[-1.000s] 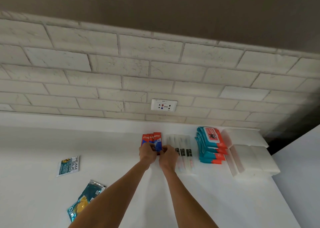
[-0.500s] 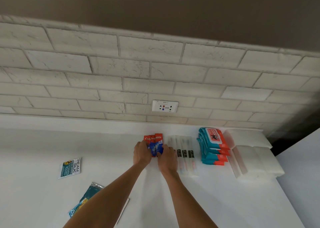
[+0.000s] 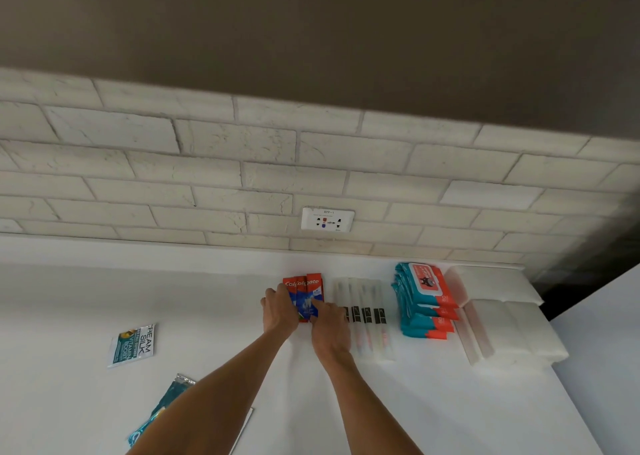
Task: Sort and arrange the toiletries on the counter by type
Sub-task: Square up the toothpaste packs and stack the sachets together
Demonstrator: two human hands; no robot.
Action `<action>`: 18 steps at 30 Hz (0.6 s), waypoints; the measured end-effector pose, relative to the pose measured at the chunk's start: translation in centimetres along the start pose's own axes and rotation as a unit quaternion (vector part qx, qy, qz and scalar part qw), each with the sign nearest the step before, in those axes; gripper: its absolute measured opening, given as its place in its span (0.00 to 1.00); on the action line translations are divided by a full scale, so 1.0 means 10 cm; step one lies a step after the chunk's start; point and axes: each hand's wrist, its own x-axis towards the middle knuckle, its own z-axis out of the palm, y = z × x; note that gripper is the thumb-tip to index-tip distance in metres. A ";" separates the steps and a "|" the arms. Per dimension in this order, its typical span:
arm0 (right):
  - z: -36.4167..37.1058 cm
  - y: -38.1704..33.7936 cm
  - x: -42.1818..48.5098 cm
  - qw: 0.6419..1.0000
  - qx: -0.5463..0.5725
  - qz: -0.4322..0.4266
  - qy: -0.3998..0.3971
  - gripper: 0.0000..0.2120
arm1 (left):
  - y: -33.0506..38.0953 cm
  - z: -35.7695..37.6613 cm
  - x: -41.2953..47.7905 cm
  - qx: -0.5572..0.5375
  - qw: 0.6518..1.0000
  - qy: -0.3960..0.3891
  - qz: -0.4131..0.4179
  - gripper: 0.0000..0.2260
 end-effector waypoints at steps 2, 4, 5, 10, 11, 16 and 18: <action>0.02 0.00 0.00 1.000 0.005 0.002 0.004 0.11 | 0.02 0.00 0.03 -0.009 1.000 0.006 -0.002 0.16; 0.04 0.00 0.01 1.000 0.010 0.003 0.000 0.10 | 0.04 0.02 0.06 -0.006 1.000 0.009 -0.001 0.16; 0.03 -0.01 0.00 1.000 0.008 0.005 -0.002 0.10 | 0.04 0.02 0.07 -0.001 1.000 0.010 -0.001 0.15; -0.01 -0.02 0.01 1.000 0.021 0.012 -0.004 0.10 | 0.11 0.07 0.08 0.016 1.000 0.007 -0.010 0.14; -0.03 -0.02 0.00 0.999 0.027 0.016 -0.005 0.10 | 0.12 0.09 0.09 0.015 1.000 0.005 -0.012 0.13; -0.10 -0.03 -0.03 0.998 0.051 0.023 0.007 0.10 | 0.17 0.13 0.08 -0.009 1.000 0.008 -0.015 0.14; -0.08 -0.02 -0.03 0.997 0.072 0.021 0.004 0.10 | 0.17 0.14 0.08 -0.009 1.000 0.009 -0.017 0.14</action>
